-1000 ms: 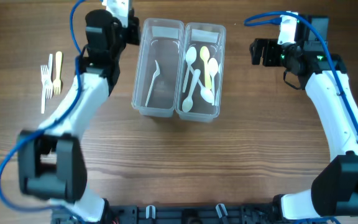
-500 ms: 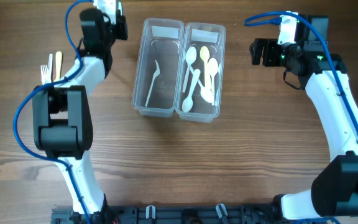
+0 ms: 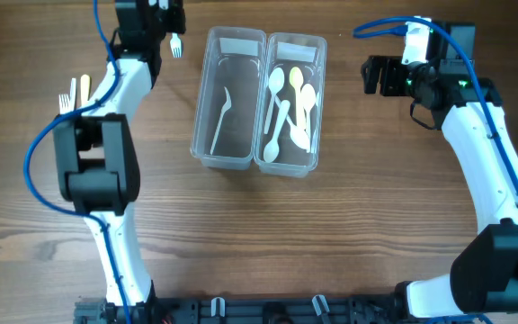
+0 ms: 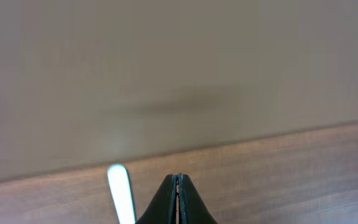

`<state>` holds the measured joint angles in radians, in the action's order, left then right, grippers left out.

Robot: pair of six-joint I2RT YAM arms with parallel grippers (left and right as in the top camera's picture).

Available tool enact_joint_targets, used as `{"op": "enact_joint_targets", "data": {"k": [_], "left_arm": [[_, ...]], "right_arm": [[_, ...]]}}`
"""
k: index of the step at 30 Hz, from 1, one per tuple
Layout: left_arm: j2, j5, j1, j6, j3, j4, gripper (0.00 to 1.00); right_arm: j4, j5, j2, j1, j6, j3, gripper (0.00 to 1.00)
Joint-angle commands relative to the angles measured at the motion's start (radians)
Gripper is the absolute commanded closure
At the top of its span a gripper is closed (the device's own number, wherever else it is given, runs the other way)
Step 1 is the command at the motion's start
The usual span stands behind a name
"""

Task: Pack container
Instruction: 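Move the left gripper to the light-blue fork and grasp it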

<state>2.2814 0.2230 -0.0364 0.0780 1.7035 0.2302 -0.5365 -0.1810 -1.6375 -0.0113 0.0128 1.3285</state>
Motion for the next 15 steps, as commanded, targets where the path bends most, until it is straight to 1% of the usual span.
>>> {"op": "enact_joint_targets", "data": {"k": [1,5,15], "left_arm": [[0.096,0.035,0.002,0.019,0.069,-0.032,0.96],[0.144,0.003,0.006,0.02,0.077,-0.033,0.96],[0.253,0.004,0.034,0.023,0.077,-0.003,0.96]], "right_arm": [[0.004,0.009,0.011,0.0,-0.011,0.002,0.0],[0.004,0.009,0.011,0.0,-0.011,0.002,0.0],[0.004,0.009,0.011,0.0,-0.011,0.002,0.0]]}}
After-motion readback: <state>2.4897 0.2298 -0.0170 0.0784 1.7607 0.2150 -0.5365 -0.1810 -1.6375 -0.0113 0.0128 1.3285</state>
